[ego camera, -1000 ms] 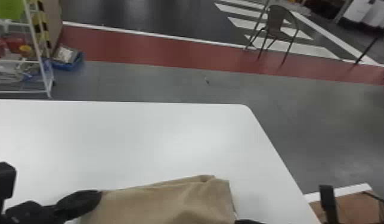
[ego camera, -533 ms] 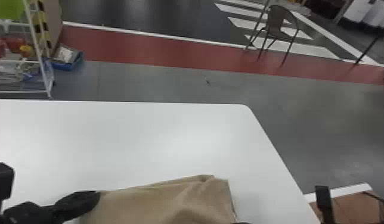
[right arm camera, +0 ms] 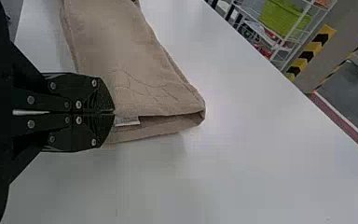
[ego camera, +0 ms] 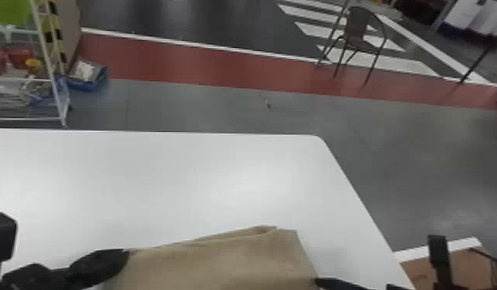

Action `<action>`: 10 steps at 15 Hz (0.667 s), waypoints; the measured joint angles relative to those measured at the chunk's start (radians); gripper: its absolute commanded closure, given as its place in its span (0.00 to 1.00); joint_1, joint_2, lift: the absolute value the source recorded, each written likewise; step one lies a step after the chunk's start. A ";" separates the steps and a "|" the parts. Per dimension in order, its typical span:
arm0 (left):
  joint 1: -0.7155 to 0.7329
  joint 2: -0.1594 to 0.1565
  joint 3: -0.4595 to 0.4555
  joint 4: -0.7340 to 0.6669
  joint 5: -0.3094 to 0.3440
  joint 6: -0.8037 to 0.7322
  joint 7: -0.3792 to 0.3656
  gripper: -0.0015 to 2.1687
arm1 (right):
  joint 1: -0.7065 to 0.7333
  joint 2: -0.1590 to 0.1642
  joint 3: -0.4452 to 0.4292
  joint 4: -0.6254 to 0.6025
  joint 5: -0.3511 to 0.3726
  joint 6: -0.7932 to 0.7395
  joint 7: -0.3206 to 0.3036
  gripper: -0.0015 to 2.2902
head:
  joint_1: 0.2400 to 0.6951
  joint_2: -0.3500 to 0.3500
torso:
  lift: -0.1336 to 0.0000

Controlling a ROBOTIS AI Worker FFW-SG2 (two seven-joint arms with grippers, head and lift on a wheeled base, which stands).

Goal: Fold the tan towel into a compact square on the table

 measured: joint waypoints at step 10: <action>0.007 -0.005 -0.011 -0.013 -0.008 0.030 0.004 0.04 | -0.025 -0.058 -0.011 0.074 -0.009 0.000 -0.002 0.01 | 1.00 0.00 | 0.08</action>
